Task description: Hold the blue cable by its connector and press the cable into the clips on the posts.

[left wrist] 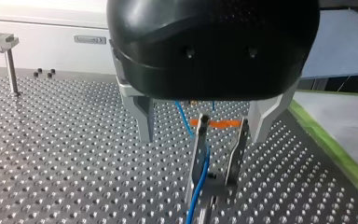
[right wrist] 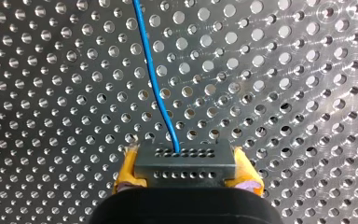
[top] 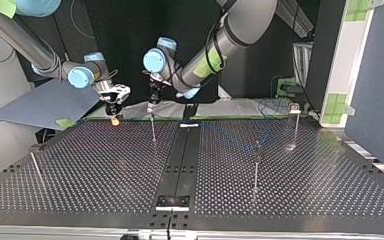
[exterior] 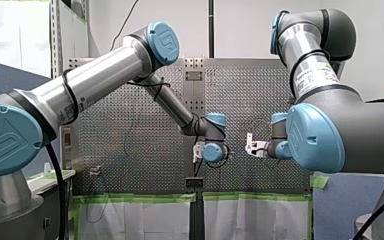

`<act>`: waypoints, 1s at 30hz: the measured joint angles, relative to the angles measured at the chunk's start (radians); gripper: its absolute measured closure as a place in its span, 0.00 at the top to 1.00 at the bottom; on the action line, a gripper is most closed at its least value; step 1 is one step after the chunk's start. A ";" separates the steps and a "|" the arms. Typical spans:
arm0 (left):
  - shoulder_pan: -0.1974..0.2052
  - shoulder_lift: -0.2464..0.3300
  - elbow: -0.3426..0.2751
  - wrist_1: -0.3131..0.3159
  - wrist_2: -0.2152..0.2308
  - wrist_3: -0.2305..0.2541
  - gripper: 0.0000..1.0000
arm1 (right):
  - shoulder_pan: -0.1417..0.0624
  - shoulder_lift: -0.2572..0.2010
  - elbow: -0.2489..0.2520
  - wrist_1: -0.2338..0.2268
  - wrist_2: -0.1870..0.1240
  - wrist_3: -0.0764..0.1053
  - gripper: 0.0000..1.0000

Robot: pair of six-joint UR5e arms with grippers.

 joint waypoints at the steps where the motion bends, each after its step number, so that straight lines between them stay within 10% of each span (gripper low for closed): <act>1: -0.003 0.000 0.000 -0.005 -0.002 0.000 1.00 | 0.000 0.000 0.000 0.000 0.000 0.000 0.00; 19: -0.138 0.002 -0.014 -0.108 -0.095 -0.084 1.00 | -0.003 0.000 0.000 0.011 0.000 0.000 0.00; 30: -0.111 0.092 -0.119 -0.020 -0.090 -0.143 1.00 | -0.006 0.001 0.000 0.014 0.000 -0.001 0.00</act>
